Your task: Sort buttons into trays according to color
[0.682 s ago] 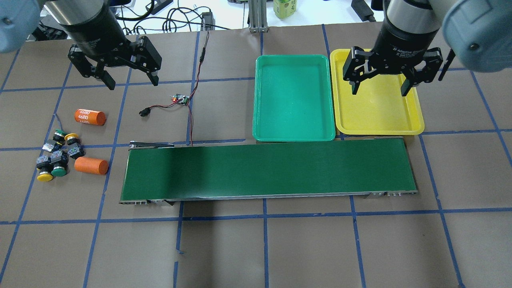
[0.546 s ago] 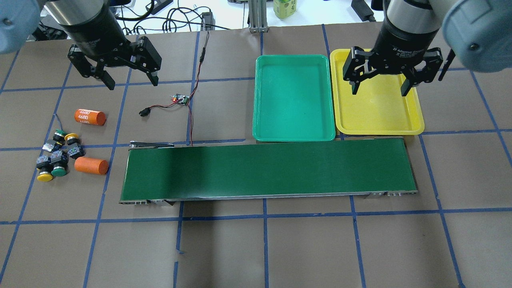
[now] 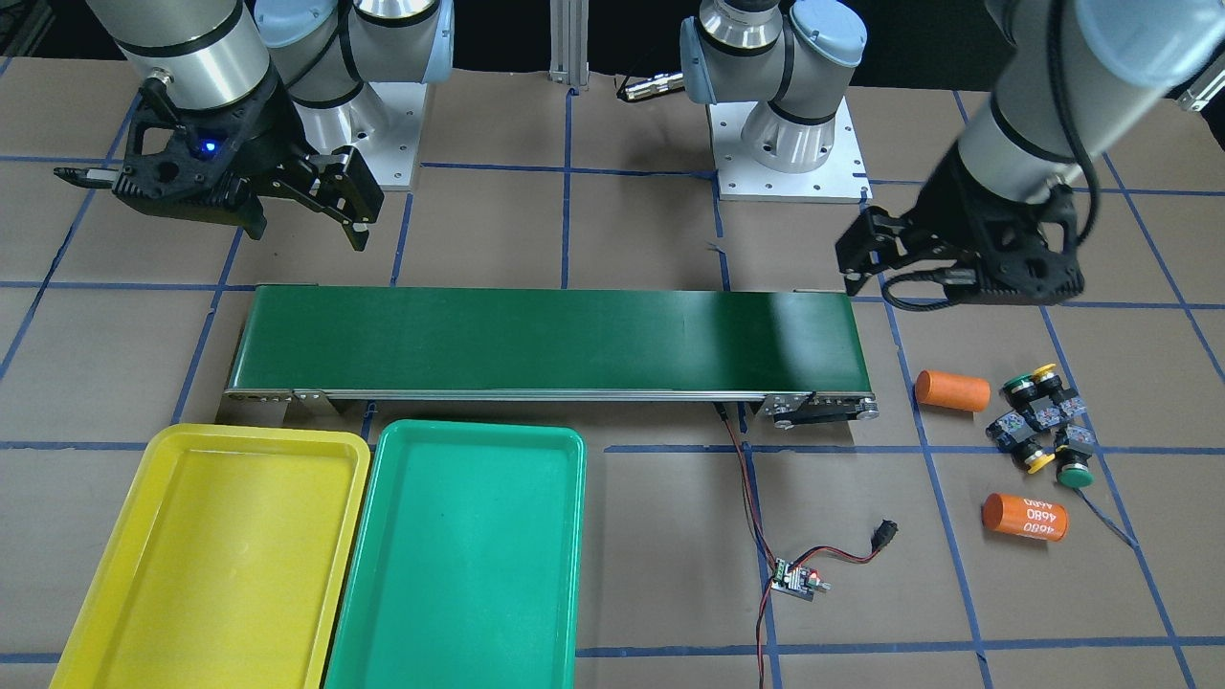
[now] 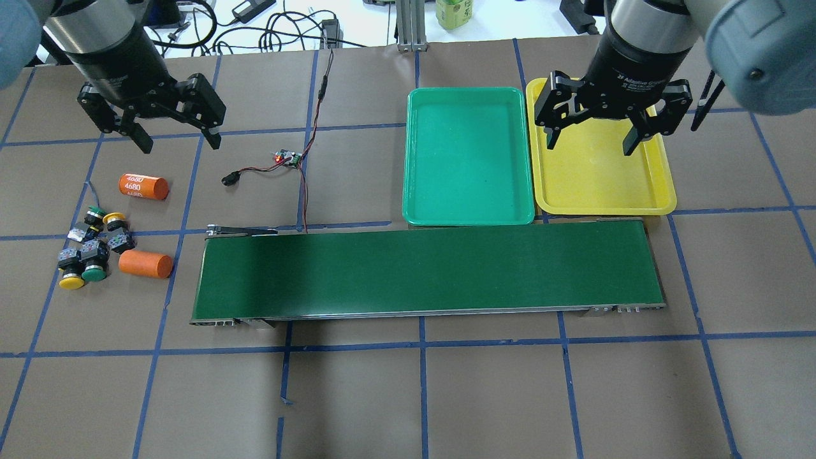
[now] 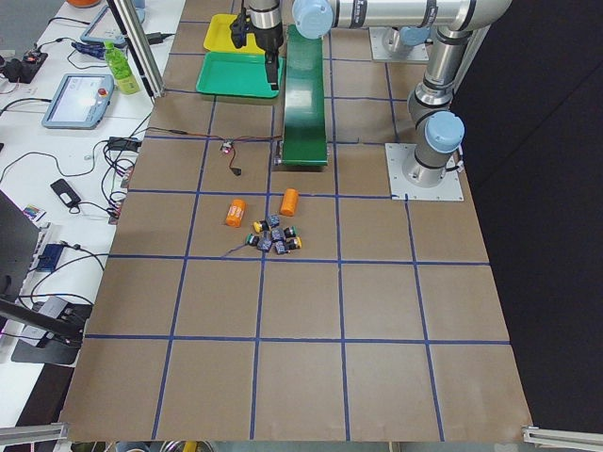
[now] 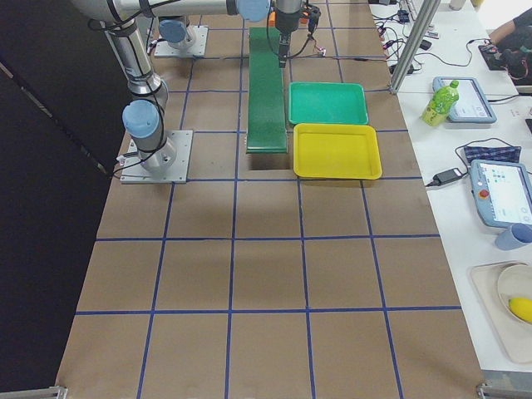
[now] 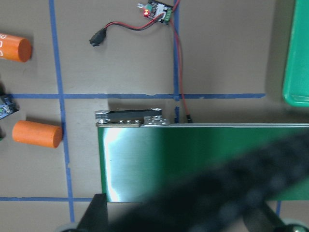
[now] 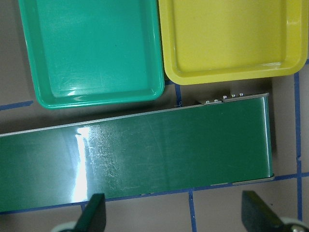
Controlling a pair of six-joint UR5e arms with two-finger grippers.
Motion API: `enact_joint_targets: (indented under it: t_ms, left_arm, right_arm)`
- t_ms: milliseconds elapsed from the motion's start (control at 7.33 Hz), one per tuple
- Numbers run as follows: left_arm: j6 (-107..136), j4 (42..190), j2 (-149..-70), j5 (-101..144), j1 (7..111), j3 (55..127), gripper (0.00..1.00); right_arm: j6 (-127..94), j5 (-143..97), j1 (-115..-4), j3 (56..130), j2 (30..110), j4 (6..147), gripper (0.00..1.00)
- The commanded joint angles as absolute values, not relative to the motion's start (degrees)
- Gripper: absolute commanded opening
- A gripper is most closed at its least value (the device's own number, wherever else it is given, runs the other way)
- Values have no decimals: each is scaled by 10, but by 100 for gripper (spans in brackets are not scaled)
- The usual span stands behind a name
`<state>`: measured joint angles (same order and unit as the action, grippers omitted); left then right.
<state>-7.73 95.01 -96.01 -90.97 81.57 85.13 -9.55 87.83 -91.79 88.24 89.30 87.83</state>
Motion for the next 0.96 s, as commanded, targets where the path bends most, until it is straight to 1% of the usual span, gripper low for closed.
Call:
enact_joint_targets:
  t_ms: [0, 273, 409, 546, 682, 819]
  left_arm:
    - [-189, 884, -966, -914, 726, 928, 100]
    - [-298, 735, -983, -914, 639, 1030, 100]
    - [-362, 654, -1003, -914, 604, 1073, 100]
    - [-381, 610, -1023, -910, 581, 1108, 100]
    - [-381, 559, -1045, -909, 580, 1123, 100]
    - [-381, 553, -1066, -908, 580, 1123, 100]
  right_arm:
    - [-94, 879, -918, 882, 893, 879, 100]
    - [-92, 891, -918, 882, 894, 915, 100]
    - [-95, 900, -918, 883, 895, 916, 100]
    - [-95, 899, -918, 883, 893, 914, 100]
    - [-95, 899, -918, 882, 893, 914, 100]
    - [-96, 899, -918, 883, 893, 913, 100]
